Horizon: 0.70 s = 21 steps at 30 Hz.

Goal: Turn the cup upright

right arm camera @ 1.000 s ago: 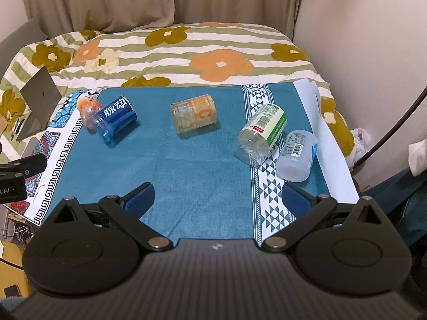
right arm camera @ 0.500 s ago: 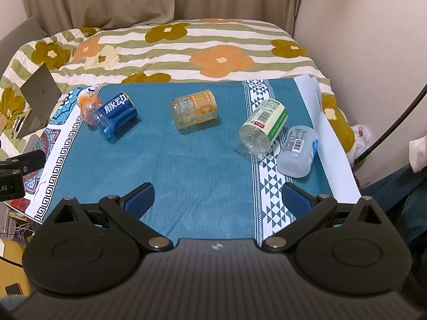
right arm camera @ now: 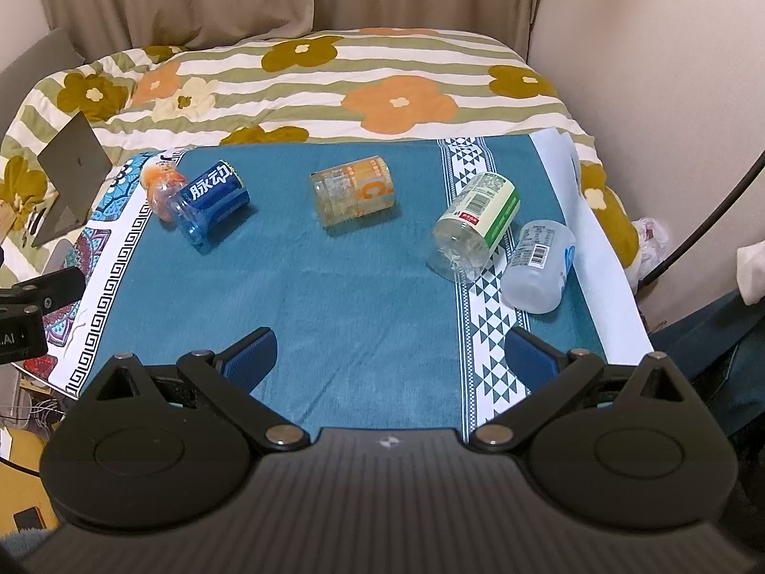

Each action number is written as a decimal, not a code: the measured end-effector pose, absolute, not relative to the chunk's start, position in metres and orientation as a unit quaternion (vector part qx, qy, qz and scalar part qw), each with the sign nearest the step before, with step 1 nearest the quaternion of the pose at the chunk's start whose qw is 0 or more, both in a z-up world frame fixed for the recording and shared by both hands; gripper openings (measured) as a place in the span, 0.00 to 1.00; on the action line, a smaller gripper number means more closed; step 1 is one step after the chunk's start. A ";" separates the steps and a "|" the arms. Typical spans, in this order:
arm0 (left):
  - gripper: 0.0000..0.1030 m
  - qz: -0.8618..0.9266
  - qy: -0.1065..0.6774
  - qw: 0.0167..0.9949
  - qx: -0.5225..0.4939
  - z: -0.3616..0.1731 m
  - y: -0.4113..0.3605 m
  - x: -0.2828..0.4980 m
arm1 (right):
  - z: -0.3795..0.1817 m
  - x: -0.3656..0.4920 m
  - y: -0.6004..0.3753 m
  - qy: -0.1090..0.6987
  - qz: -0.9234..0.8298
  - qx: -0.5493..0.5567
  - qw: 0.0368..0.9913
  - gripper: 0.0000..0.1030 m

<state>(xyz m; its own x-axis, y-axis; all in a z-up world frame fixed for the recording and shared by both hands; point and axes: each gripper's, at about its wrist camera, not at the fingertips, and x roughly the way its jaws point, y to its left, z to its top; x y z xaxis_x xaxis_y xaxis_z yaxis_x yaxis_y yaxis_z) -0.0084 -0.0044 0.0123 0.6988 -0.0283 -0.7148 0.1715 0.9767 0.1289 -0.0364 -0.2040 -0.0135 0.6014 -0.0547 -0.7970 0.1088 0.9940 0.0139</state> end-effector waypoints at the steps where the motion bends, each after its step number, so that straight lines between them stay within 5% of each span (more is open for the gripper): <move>1: 1.00 -0.055 0.385 0.917 0.093 0.013 -0.004 -0.009 | -0.013 -0.036 -0.204 0.445 -0.045 0.030 0.894 1.00; 21: 1.00 -0.040 0.377 0.914 0.144 0.029 -0.019 0.020 | -0.014 -0.019 -0.236 0.453 -0.006 0.024 0.891 1.00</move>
<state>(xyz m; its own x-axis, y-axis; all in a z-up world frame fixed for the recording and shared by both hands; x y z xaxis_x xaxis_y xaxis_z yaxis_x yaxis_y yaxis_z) 0.0199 -0.0192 0.0285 0.7119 0.0346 -0.7015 0.1824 0.9554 0.2323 -0.0188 -0.2358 -0.0143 0.5901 0.0104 -0.8073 0.0324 0.9988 0.0365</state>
